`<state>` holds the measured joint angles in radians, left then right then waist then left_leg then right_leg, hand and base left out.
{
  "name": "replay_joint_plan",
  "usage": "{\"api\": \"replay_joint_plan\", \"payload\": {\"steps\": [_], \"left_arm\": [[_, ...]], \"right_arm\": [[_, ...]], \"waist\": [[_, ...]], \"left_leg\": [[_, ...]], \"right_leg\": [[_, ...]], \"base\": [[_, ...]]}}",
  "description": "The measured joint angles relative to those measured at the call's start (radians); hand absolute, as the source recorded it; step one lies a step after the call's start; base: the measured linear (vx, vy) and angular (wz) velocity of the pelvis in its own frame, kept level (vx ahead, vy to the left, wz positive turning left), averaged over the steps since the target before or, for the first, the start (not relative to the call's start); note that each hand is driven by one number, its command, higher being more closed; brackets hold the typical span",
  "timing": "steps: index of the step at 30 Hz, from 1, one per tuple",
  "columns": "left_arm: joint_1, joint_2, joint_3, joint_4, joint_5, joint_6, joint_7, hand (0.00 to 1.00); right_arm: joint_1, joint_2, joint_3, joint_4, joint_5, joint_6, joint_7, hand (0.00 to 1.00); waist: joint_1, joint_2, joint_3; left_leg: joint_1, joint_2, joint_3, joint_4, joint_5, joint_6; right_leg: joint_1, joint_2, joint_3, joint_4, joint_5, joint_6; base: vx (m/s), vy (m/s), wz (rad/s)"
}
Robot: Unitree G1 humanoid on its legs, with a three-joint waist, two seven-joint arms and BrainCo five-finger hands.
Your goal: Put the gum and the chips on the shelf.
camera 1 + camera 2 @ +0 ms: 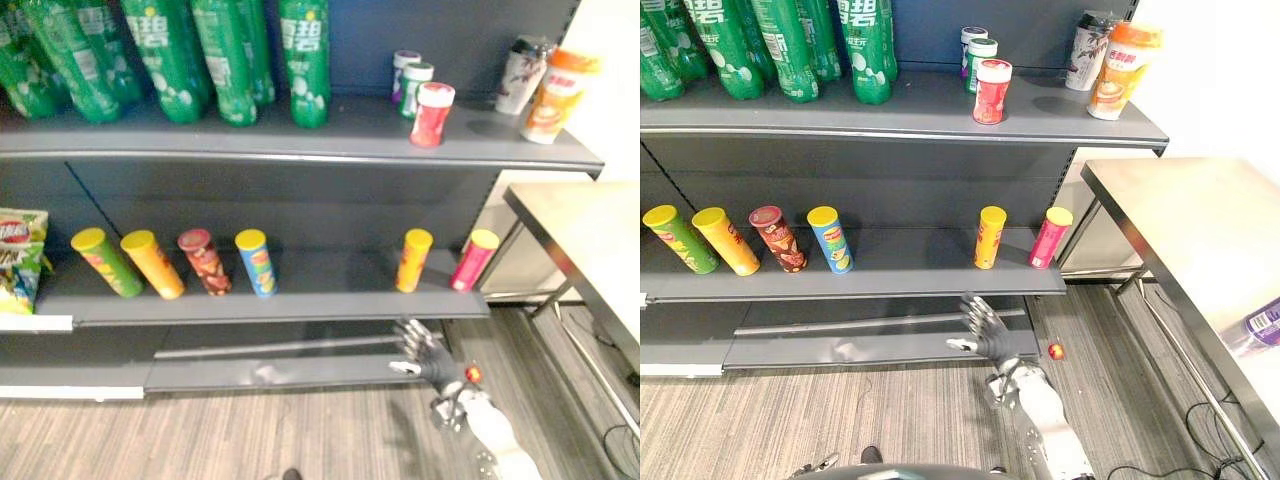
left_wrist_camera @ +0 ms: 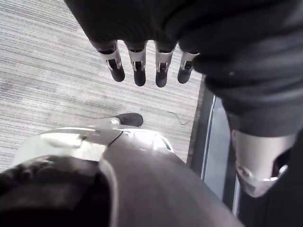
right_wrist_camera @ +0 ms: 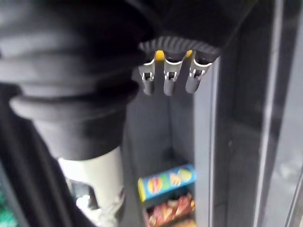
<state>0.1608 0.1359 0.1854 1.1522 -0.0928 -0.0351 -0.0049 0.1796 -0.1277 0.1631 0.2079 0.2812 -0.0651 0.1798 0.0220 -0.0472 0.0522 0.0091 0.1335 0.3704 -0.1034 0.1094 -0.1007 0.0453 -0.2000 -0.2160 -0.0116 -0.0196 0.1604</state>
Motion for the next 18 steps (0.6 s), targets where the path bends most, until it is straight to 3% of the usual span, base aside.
{"api": "replay_joint_plan", "payload": {"steps": [6, 10, 11, 16, 17, 18], "left_arm": [[-0.001, -0.012, -0.01, -0.001, -0.002, -0.001, 0.001, 0.0], [-0.001, -0.01, -0.025, -0.002, -0.002, -0.007, 0.001, 0.0], [-0.001, -0.008, -0.035, -0.002, -0.003, -0.008, 0.001, 0.0], [-0.007, -0.008, -0.043, -0.017, -0.009, -0.008, -0.001, 0.0], [-0.019, -0.002, -0.043, -0.03, -0.023, -0.009, -0.004, 0.0], [-0.03, -0.004, -0.045, -0.041, -0.031, -0.011, -0.005, 0.0]], "right_arm": [[-0.002, 0.026, -0.093, 0.131, -0.045, -0.001, -0.045, 0.0], [-0.01, 0.029, -0.138, 0.227, -0.073, -0.001, -0.072, 0.0], [-0.012, 0.028, -0.181, 0.318, -0.084, -0.001, -0.077, 0.0], [-0.01, 0.033, -0.246, 0.383, -0.084, -0.002, -0.084, 0.0], [-0.029, 0.048, -0.305, 0.404, -0.078, -0.002, -0.089, 0.0], [-0.033, 0.055, -0.357, 0.392, -0.051, -0.01, -0.099, 0.0]], "waist": [[-0.012, 0.024, 0.008], [-0.013, 0.027, 0.008], [-0.016, 0.029, 0.01], [-0.015, 0.03, 0.033], [-0.014, 0.022, 0.058], [-0.021, 0.037, 0.095]], "left_leg": [[0.0, 0.0, 0.0, 0.0, -0.002, -0.002], [0.0, 0.0, 0.001, 0.001, -0.006, -0.004], [0.006, 0.0, 0.006, 0.004, -0.01, -0.007], [0.016, 0.003, 0.023, 0.02, -0.025, -0.001], [-0.045, 0.024, 0.028, 0.159, -0.088, 0.008], [-0.105, 0.06, 0.028, 0.317, -0.172, 0.012]], "right_leg": [[-0.001, 0.002, 0.0, 0.0, -0.004, 0.004], [-0.001, 0.004, 0.003, 0.0, -0.001, 0.002], [0.002, 0.005, 0.007, 0.0, -0.001, 0.002], [0.004, 0.004, 0.026, 0.008, -0.003, 0.002], [-0.042, -0.008, 0.048, 0.082, -0.03, 0.004], [-0.086, -0.011, 0.069, 0.167, -0.069, 0.007]], "base": [[0.03, -0.002, 0.0], [0.07, -0.005, -0.02], [0.12, -0.003, -0.07], [0.03, 0.008, -0.1], [-0.05, 0.016, -0.35], [-0.12, 0.045, -0.41]]}}
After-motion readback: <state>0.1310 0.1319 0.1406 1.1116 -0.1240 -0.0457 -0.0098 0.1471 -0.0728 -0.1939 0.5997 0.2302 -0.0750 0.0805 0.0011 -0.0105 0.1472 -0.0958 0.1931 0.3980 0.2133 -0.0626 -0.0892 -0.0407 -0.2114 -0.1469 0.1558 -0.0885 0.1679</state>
